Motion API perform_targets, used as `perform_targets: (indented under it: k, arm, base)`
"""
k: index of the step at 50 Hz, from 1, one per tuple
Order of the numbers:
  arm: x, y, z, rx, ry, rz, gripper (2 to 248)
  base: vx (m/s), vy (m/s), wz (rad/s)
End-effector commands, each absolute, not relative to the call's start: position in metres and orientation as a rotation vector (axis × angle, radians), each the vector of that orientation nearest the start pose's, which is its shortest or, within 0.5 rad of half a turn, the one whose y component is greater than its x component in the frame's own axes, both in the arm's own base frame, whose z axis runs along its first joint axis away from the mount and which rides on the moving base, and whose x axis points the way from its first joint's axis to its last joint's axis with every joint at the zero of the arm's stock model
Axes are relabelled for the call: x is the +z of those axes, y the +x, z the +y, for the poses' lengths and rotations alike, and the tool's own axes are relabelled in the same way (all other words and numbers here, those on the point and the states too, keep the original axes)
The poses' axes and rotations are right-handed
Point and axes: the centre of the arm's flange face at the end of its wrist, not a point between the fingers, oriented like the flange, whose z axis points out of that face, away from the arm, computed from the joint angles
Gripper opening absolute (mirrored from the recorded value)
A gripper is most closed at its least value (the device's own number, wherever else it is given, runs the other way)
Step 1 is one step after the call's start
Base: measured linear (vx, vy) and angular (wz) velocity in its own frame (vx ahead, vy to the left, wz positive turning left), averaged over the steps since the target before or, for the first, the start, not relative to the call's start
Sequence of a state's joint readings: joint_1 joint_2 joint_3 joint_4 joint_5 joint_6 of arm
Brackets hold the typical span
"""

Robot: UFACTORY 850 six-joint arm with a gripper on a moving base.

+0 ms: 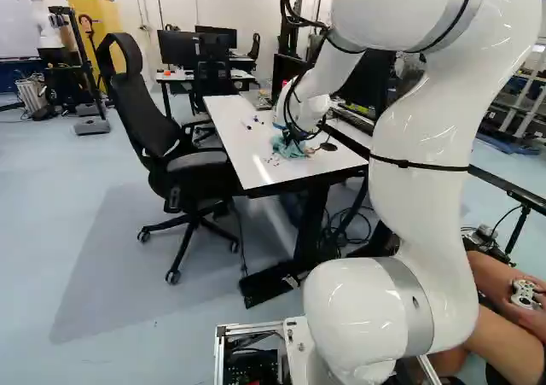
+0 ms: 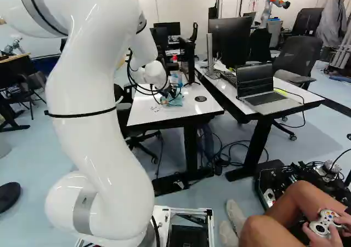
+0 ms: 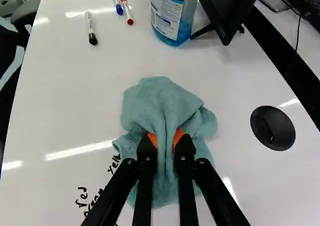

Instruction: Clean the table with the green towel

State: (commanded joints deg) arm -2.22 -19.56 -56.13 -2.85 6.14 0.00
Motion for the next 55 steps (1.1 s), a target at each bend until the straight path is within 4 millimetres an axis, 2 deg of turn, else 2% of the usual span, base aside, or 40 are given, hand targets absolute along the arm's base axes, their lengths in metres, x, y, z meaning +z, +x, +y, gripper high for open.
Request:
perform_targets:
  k: [40, 55]
  arm:
    - [0.411, 0.564, -0.021, -1.122, -2.963, -0.020, 50]
    - [0.411, 0.564, -0.005, -1.119, -2.953, -0.061, 50]
  base:
    - [0.000, 0.000, 0.000]
    - [0.000, 0.000, 0.000]
